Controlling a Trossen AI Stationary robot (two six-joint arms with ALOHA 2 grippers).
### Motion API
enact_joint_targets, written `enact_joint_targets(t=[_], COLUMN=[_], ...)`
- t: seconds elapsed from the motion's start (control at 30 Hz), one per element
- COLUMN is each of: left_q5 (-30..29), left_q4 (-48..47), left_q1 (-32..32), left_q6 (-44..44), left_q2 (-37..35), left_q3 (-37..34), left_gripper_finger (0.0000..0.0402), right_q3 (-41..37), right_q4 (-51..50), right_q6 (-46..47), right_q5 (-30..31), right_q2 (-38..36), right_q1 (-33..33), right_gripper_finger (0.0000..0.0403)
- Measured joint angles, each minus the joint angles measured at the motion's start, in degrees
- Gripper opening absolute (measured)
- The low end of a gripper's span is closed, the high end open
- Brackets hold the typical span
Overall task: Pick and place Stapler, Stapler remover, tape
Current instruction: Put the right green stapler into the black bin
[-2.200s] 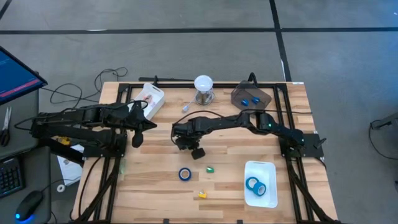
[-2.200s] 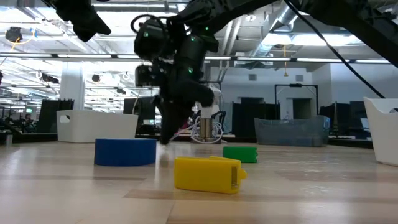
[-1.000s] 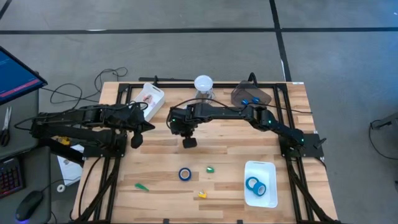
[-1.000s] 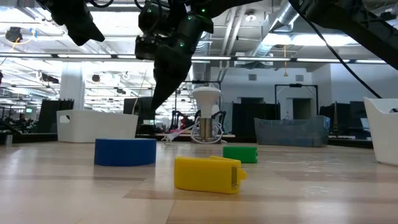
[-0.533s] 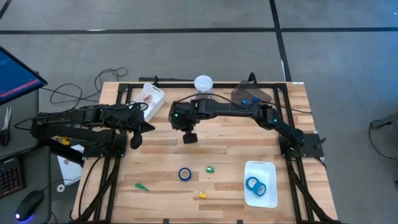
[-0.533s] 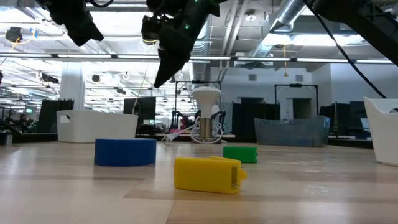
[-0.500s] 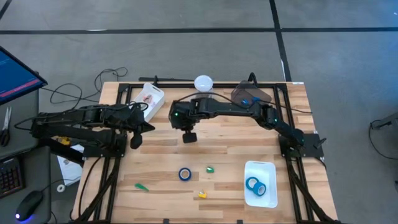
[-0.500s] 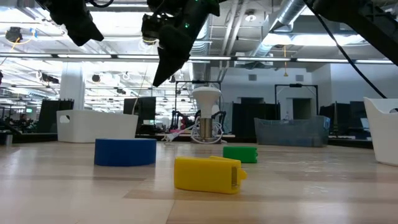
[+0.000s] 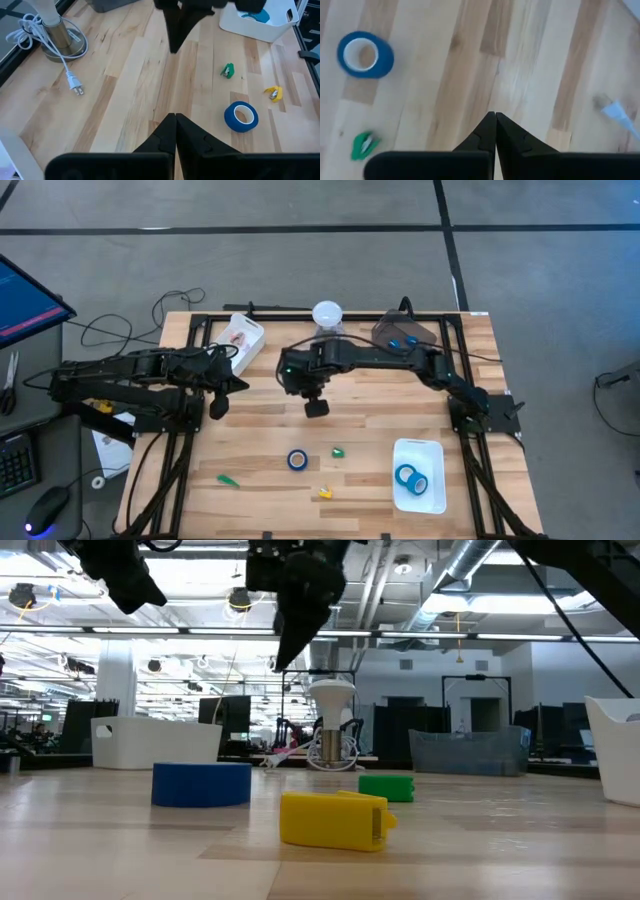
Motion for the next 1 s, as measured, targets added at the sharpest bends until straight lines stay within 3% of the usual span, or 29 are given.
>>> enact_joint_targets(t=[0.5,1.0], left_q5=[0.0,-0.01], left_q4=[0.0,0.02], left_q1=[-0.01,-0.01], left_q6=[0.17,1.31], left_q2=[0.0,0.02], left_q3=[0.0,0.0], left_gripper_finger=[0.0001,0.0001], right_q3=[-0.07,-0.03], right_q4=[-13.11,-15.42], right_q6=[9.65,16.44], right_q5=[0.14,9.39], right_q2=[-3.18,-9.23], right_q1=[6.56,10.13], right_gripper_finger=[0.0,0.0])
